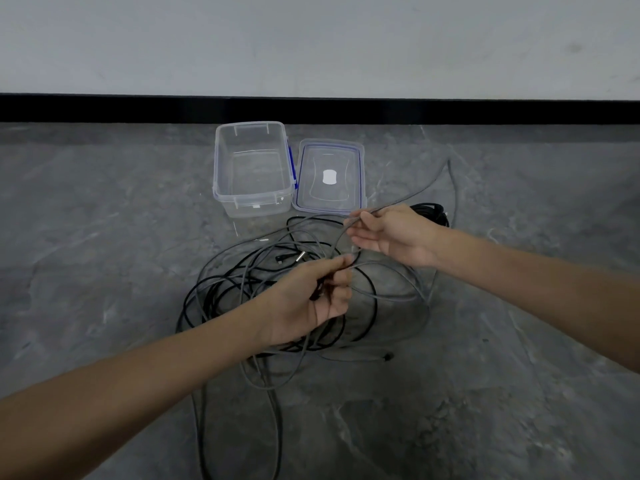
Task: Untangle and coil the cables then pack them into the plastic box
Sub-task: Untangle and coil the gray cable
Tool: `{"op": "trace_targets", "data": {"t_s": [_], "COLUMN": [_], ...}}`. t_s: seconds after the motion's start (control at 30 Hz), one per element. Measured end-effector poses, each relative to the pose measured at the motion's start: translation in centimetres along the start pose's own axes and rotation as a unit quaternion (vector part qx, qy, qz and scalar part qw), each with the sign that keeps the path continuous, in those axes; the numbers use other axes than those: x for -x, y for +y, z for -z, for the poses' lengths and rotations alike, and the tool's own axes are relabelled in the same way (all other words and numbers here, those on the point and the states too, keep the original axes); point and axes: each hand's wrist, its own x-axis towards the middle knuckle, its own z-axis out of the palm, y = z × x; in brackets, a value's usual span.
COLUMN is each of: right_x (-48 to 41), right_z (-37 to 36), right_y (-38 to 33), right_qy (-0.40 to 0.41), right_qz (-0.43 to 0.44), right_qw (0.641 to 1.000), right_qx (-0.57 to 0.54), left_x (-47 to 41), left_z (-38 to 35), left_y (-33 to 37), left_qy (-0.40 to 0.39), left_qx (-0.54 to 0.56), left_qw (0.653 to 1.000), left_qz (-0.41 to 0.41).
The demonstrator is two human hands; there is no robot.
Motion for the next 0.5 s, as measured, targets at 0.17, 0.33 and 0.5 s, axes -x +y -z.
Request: {"op": "trace_targets", "data": {"t_s": [0.17,0.33,0.5], "right_x": [0.7,0.8,-0.6], "right_z": [-1.0,-0.6,0.3], "right_y": [-0.8,-2.1,-2.1], "right_qy": [-0.011,0.187,0.081], "right_qz": [-0.031,0.236,0.365], "right_qw": [0.998,0.858,0.711], "right_qx": [-0.044,0.417,0.596], "left_x": [1.2,1.6,1.6], "left_z": [-1.9,-3.4,-4.2], "left_y": [1.4,2.6,3.6], "left_qy": [-0.093,-0.056,-0.015], "left_qx": [0.086,0.067,0.024], "left_qw": [0.991,0.991,0.99], "left_qz": [-0.036,-0.106,-0.135]}}
